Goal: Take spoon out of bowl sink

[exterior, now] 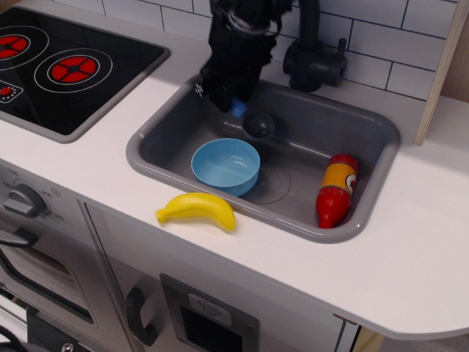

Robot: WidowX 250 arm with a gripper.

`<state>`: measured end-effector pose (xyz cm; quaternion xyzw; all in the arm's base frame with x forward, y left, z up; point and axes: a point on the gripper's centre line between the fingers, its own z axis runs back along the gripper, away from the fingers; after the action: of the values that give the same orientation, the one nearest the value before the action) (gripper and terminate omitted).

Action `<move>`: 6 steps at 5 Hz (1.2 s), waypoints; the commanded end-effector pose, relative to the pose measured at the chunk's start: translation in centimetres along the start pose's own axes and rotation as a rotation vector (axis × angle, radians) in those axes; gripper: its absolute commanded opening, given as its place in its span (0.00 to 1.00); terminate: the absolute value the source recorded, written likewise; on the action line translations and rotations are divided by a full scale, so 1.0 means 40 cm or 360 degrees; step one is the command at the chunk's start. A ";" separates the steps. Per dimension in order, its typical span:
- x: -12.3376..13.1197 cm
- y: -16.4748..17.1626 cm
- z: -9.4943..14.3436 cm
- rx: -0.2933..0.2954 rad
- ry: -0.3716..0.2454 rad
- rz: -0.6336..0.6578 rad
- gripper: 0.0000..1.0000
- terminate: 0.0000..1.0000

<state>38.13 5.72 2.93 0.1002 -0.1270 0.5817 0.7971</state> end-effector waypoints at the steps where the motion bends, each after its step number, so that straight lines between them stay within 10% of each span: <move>1: 0.007 -0.025 0.012 -0.0152 -0.0042 0.0115 0.00 0.00; 2: 0.001 -0.031 -0.008 -0.0149 -0.0055 0.0124 0.00 0.00; 3: 0.003 -0.030 -0.004 -0.0153 -0.0062 0.0127 1.00 0.00; 6: 0.030 -0.031 0.057 -0.0216 -0.0088 0.0129 1.00 0.00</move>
<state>37.90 5.23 1.80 0.0852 -0.1496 0.5992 0.7819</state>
